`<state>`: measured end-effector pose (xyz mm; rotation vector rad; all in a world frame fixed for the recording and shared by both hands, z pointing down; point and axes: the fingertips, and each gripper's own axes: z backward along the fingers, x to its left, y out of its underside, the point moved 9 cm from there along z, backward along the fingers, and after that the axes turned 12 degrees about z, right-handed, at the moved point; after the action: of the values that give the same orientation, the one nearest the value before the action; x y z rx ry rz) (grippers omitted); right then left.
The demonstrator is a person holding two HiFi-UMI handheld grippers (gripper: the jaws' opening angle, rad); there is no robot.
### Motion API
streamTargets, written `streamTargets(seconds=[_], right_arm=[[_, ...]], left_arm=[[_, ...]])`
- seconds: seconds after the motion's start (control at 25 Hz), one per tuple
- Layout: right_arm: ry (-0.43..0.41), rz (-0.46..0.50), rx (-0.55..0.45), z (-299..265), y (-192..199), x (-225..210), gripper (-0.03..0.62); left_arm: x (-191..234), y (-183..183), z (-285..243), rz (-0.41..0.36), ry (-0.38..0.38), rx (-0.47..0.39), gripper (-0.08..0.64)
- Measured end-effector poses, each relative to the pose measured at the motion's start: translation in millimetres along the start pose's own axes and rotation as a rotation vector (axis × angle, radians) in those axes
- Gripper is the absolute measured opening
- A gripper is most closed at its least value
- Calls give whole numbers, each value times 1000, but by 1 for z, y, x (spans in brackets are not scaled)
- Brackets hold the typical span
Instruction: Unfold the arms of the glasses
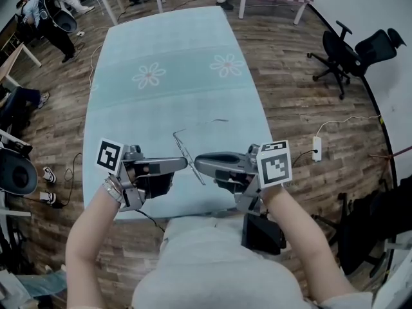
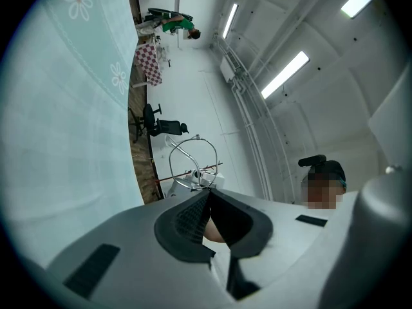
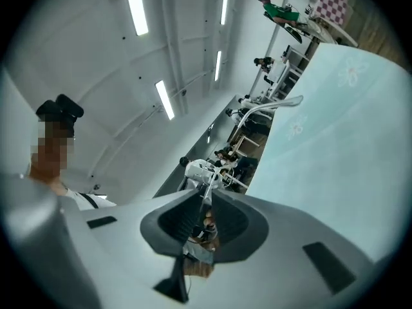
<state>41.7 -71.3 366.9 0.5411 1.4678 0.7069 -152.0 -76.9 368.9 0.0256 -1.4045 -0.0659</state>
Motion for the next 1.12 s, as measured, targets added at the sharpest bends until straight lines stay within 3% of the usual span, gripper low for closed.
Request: streamTargets(seconds=[0.24, 0.36, 1.12], right_arm=[[5, -93, 26, -3, 4, -3, 57], [-7, -106, 18, -2, 5, -4, 22], [34, -193, -18, 4, 2, -11, 14]], left_arm=[[2, -1, 0, -5, -17, 4, 9], [5, -1, -1, -9, -28, 3, 9], [10, -6, 0, -42, -33, -13, 9]])
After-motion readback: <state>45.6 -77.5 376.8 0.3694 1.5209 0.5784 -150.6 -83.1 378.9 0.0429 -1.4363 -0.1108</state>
